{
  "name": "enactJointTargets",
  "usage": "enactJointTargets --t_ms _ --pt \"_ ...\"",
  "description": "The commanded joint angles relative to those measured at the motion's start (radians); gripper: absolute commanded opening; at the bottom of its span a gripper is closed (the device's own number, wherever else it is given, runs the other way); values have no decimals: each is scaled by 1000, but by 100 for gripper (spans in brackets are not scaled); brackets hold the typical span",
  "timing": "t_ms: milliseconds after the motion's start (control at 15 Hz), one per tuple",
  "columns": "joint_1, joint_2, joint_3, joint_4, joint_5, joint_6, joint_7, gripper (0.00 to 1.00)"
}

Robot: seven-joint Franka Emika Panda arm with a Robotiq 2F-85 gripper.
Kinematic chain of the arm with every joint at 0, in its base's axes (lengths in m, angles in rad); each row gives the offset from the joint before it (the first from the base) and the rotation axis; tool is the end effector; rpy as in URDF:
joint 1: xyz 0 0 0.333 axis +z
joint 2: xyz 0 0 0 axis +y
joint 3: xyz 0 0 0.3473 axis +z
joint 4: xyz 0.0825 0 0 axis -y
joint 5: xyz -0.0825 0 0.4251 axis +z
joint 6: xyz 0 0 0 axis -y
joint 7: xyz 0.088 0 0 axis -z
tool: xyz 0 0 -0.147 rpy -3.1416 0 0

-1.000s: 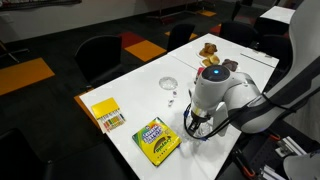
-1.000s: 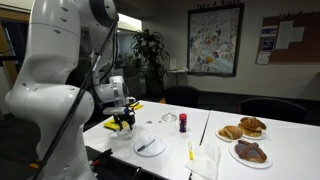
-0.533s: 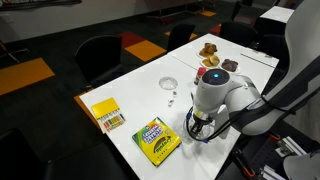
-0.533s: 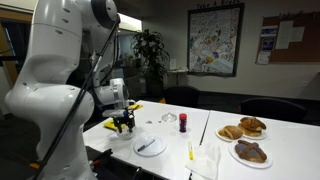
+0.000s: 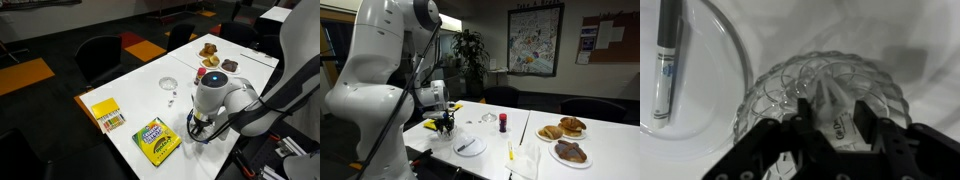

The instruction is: Remove some packets from the glass bowl and put them on the plate

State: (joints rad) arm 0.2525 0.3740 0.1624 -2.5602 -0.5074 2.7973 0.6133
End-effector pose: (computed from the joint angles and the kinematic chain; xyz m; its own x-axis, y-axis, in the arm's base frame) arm 0.3886 0.2005 0.0720 0.9586 0.2741 -0.0770 0.2816 -0.9525 0.1158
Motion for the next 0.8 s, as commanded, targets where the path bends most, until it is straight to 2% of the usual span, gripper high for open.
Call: enactJointTargets --t_ms 0,200,533,600,733 --pt "13 -10 -15 -7 -11 -9 30 23" --pt "7 -63 -1 -26 3 -37 33 1" --pt "-9 -138 39 -53 61 -90 9 2" --pt "42 -158 -2 -61 115 -90 -27 2" --pt "46 -196 -4 -74 157 -105 -37 2"
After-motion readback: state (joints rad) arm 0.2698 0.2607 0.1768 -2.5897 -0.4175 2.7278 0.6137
